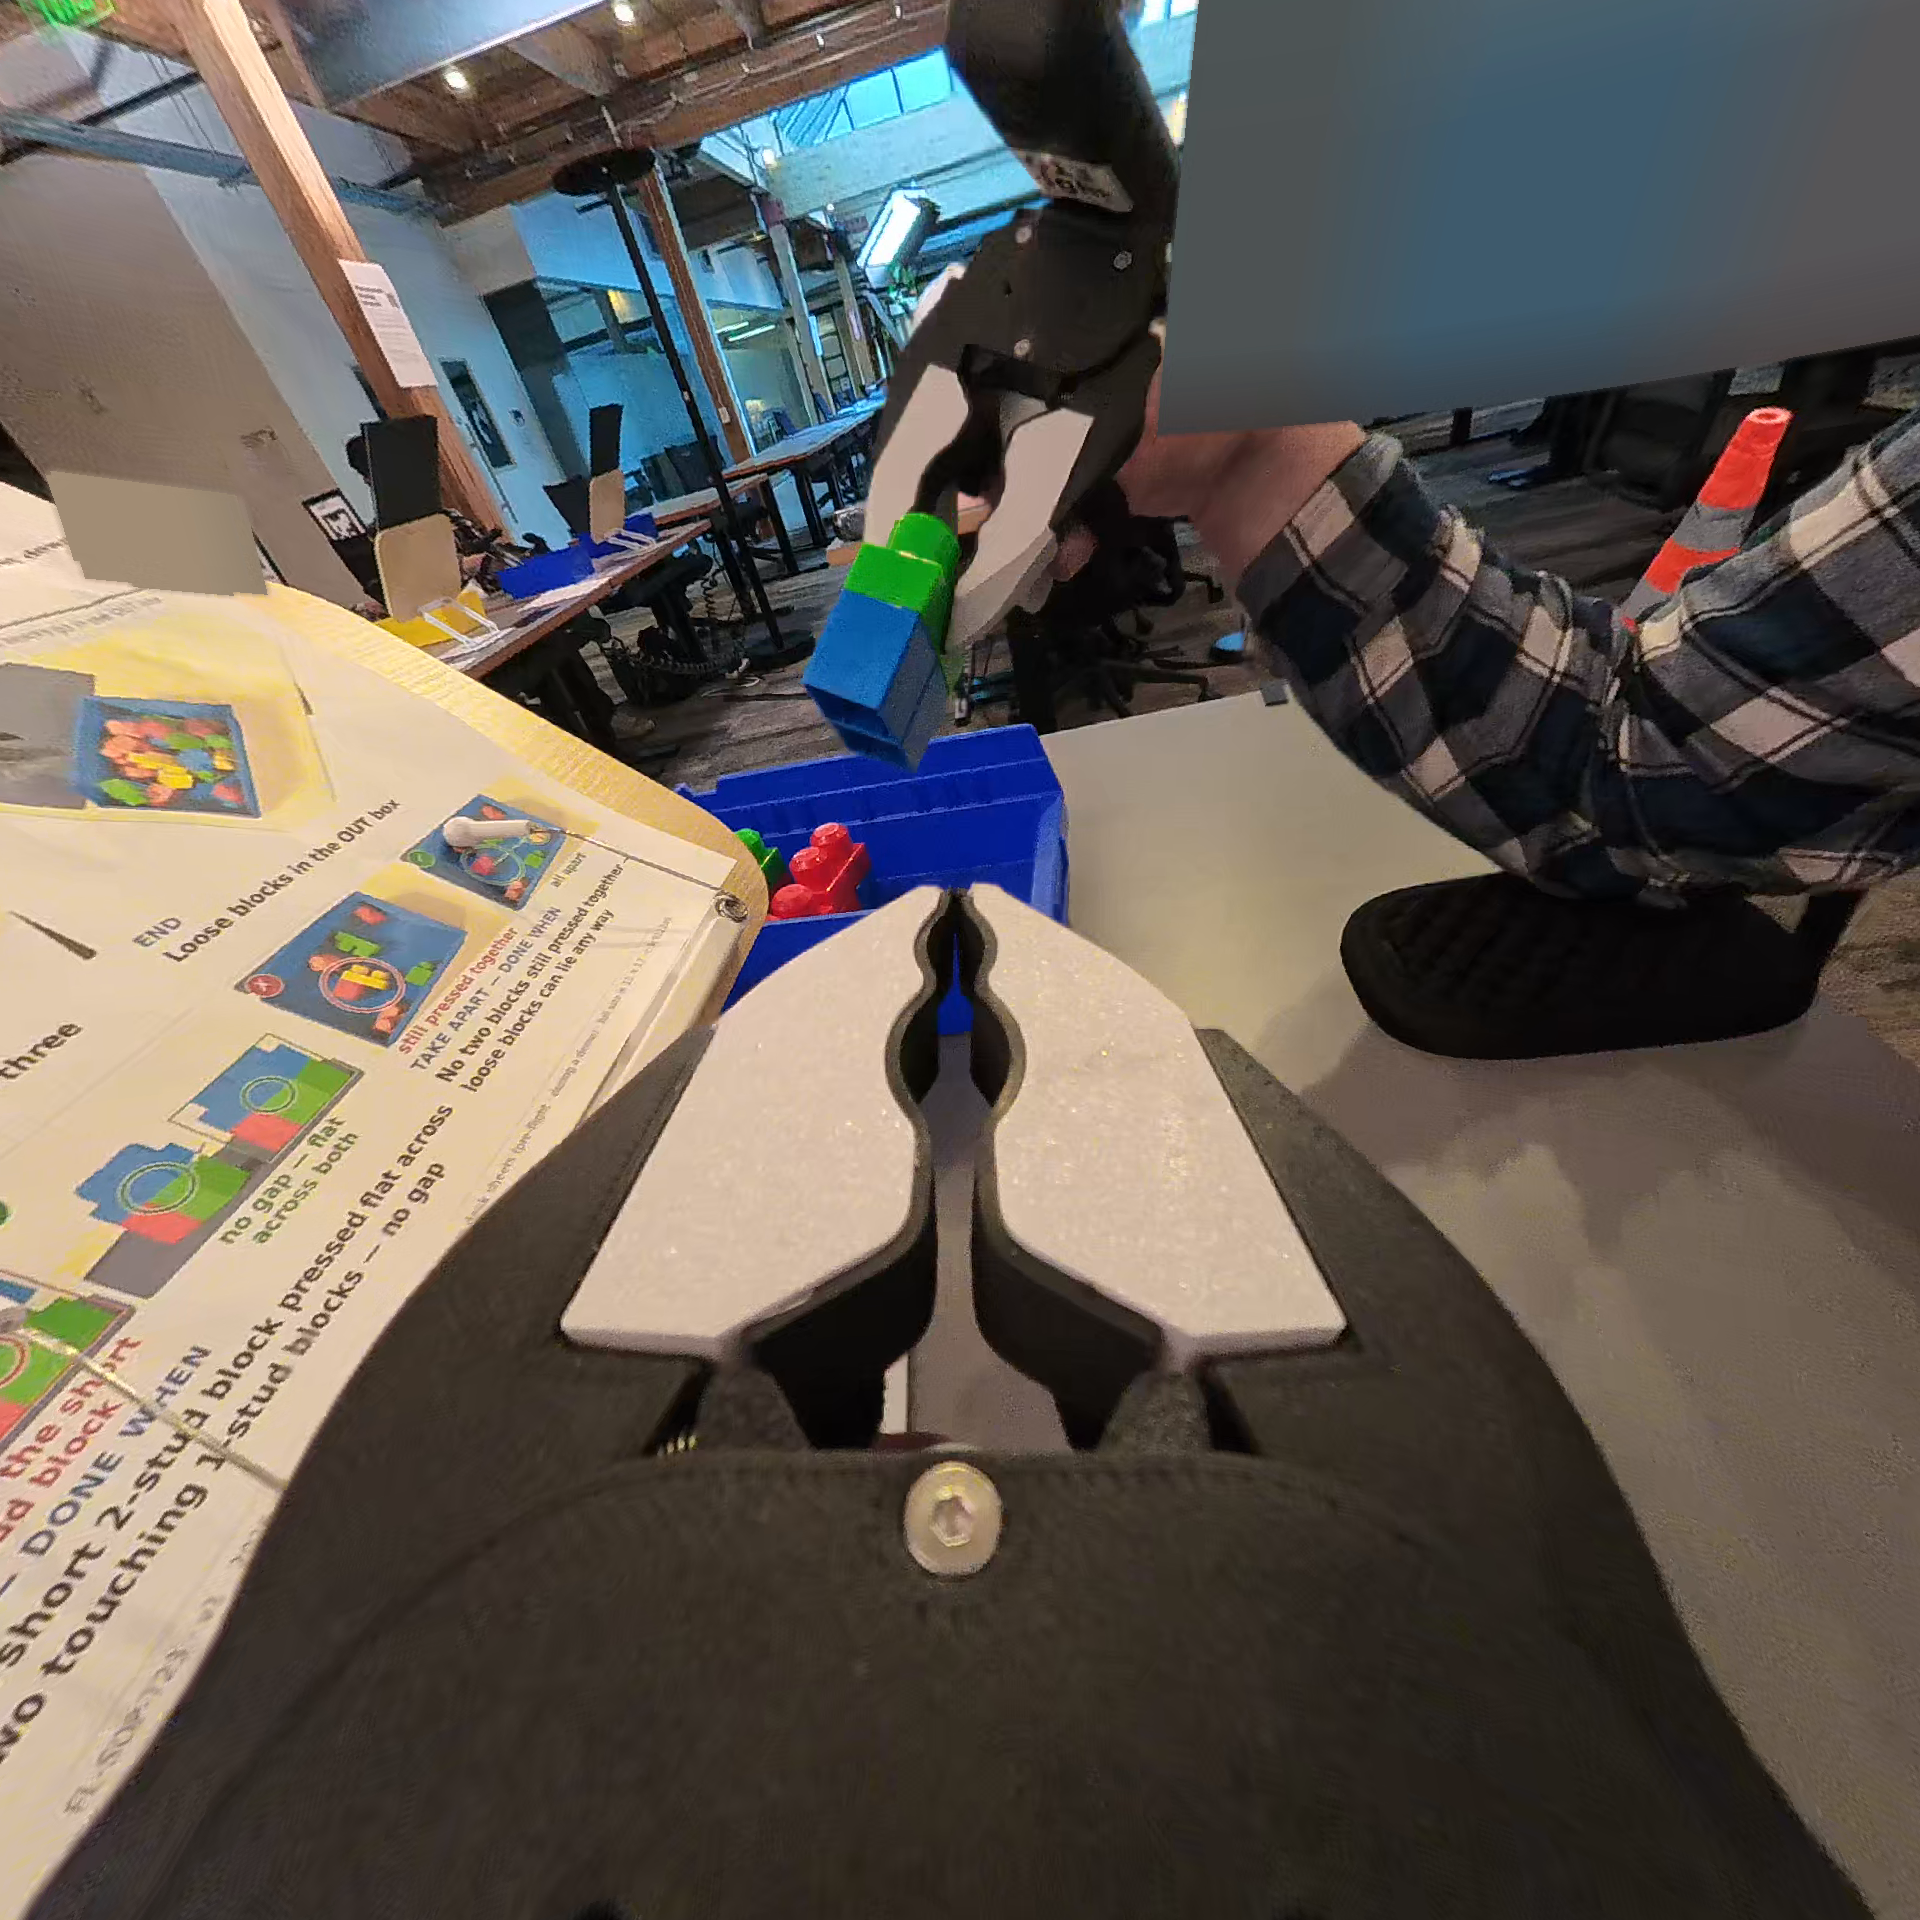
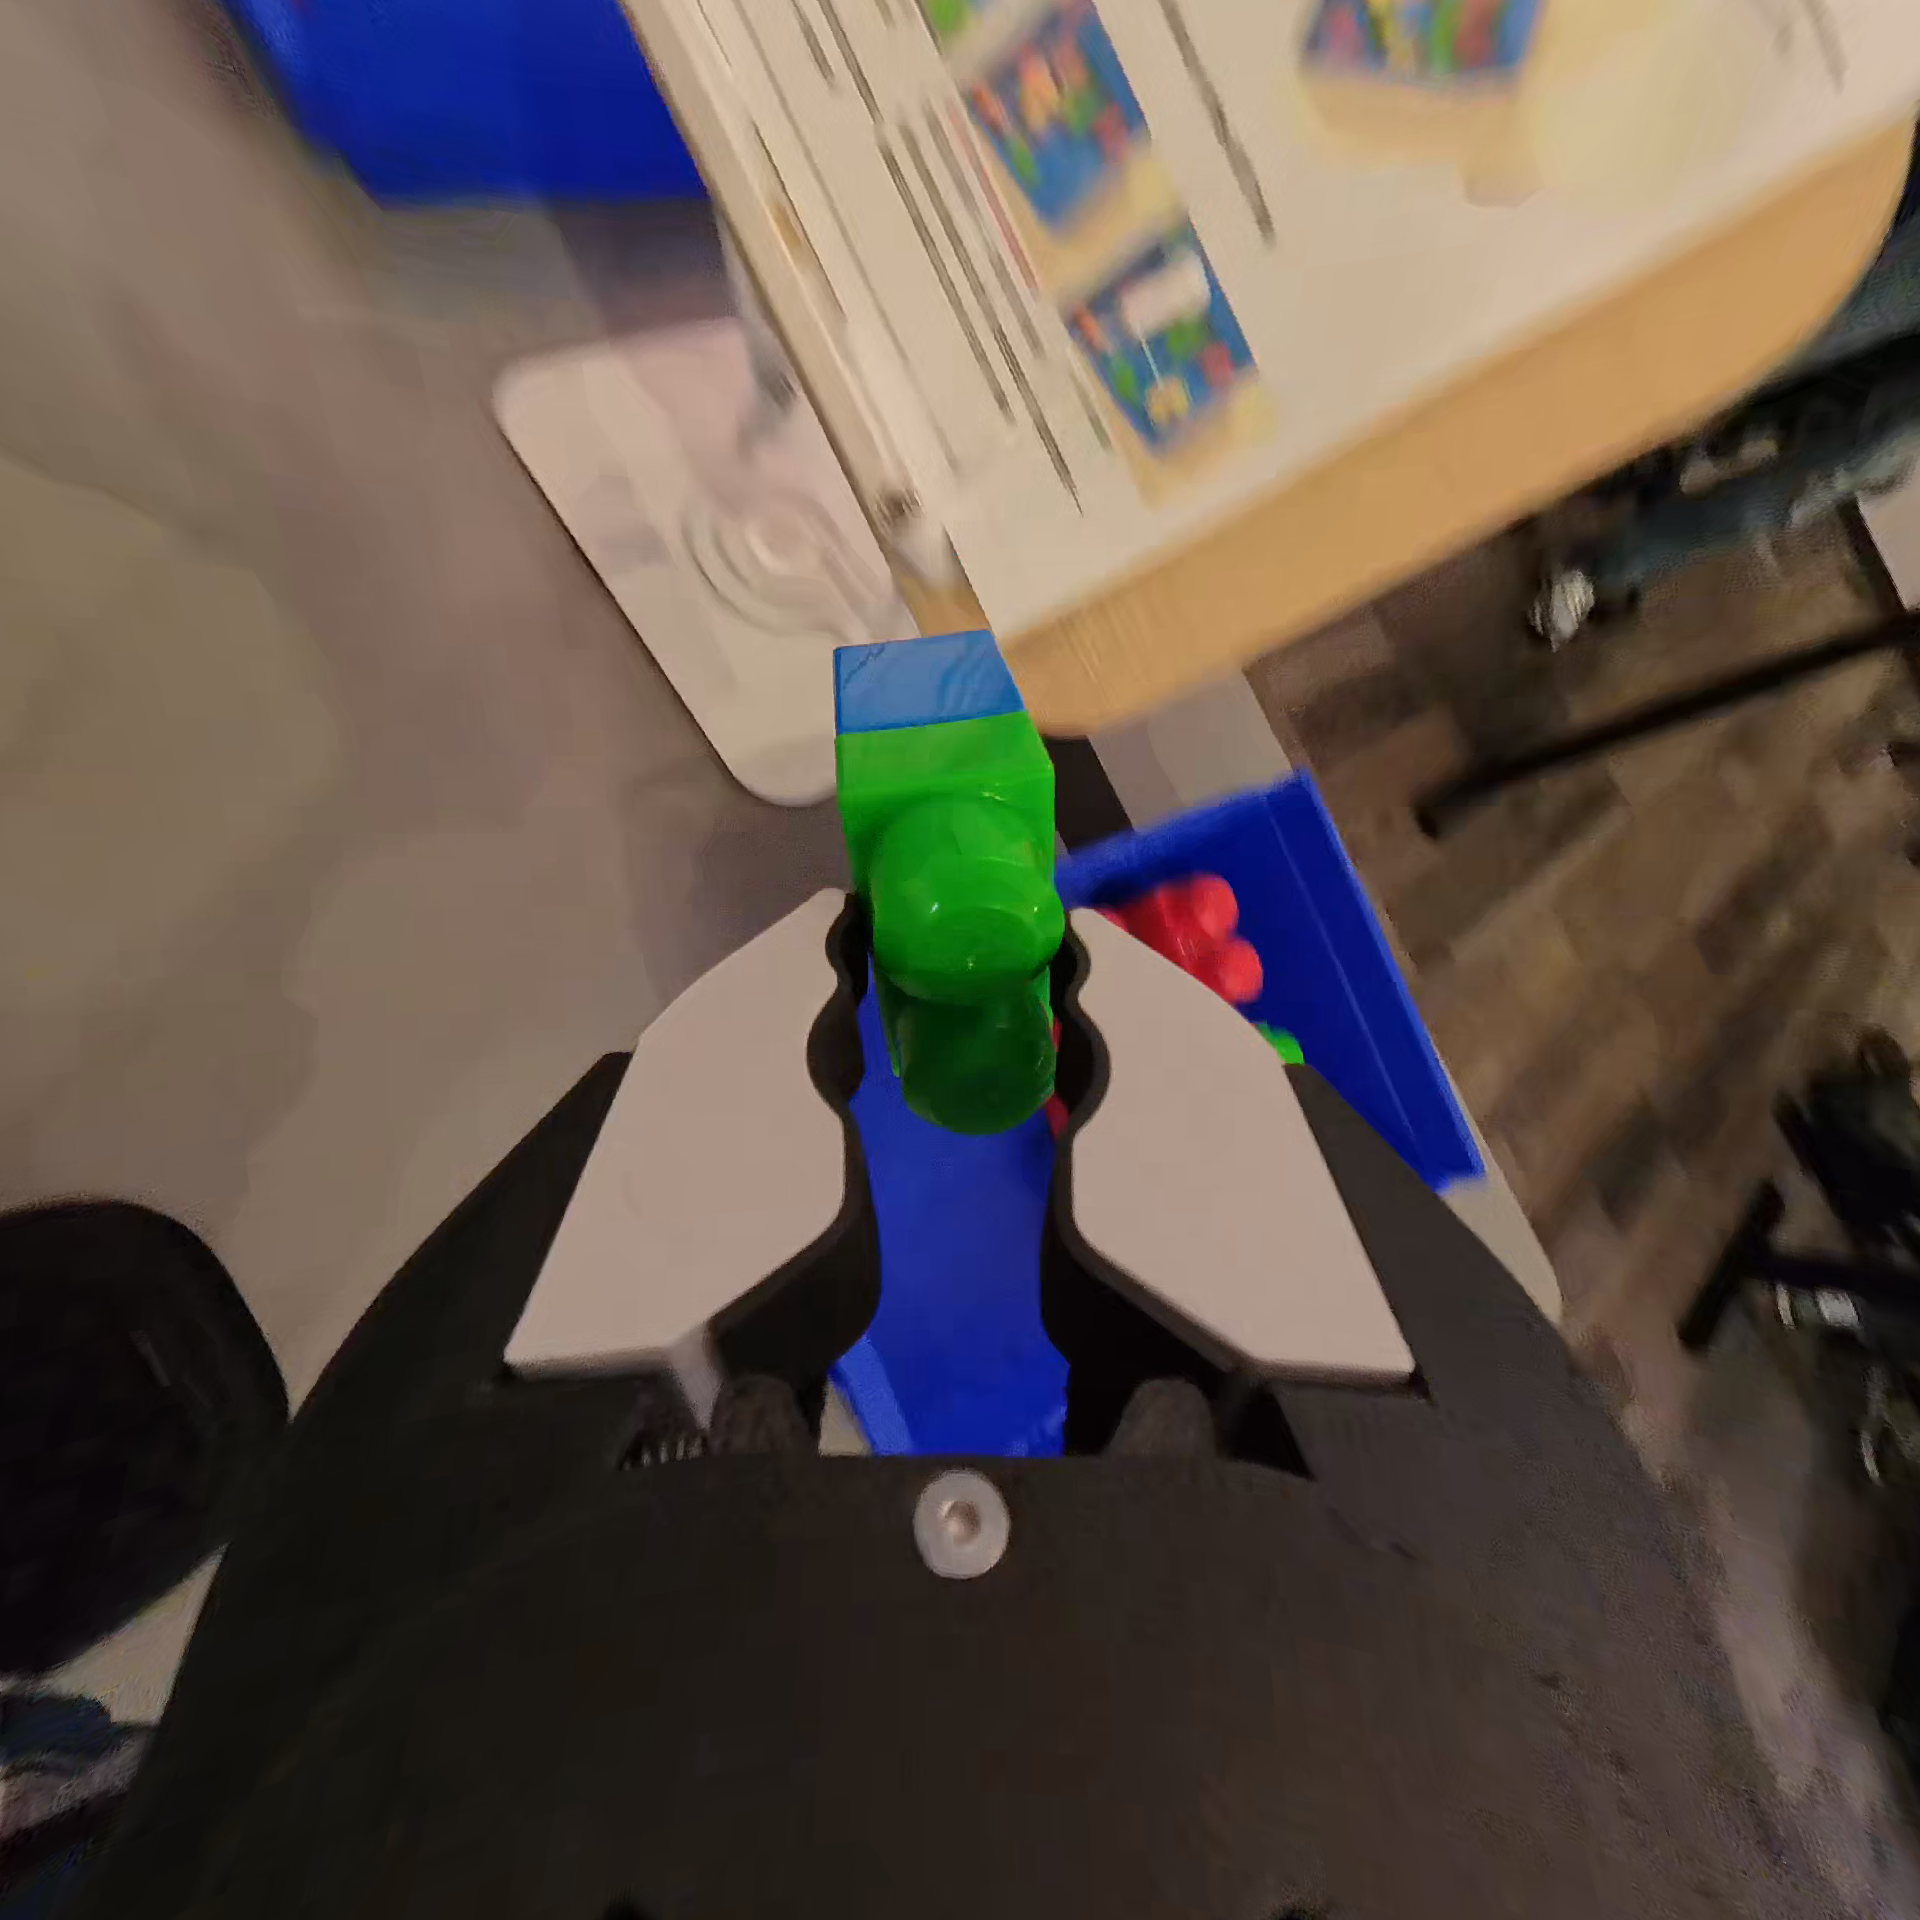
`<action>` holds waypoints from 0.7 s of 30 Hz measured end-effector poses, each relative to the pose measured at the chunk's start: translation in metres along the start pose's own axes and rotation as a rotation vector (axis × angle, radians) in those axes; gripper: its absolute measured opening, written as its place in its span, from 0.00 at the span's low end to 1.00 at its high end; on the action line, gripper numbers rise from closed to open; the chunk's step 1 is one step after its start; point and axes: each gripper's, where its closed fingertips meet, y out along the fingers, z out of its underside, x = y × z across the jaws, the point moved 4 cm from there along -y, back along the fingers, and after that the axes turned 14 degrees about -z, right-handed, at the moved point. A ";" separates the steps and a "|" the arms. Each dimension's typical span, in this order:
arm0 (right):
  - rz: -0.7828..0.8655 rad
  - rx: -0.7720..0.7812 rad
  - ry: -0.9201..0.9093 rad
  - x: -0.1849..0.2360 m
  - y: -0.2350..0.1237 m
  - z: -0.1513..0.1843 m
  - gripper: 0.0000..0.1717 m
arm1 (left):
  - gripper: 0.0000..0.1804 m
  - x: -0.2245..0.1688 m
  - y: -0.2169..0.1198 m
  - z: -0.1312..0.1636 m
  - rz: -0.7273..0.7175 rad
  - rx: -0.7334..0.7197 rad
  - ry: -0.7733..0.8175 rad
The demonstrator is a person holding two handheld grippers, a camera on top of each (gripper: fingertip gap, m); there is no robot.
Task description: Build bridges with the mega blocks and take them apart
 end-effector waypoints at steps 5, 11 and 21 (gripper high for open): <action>0.010 0.281 0.063 -0.026 0.018 0.065 0.20 | 0.00 0.000 0.001 0.003 -0.009 0.042 0.048; -0.134 0.537 0.066 -0.035 0.079 0.114 0.20 | 0.00 0.005 0.002 0.009 -0.027 0.073 0.066; -0.209 0.700 0.042 -0.049 0.123 0.130 0.20 | 0.00 0.010 0.000 0.013 -0.029 0.089 0.070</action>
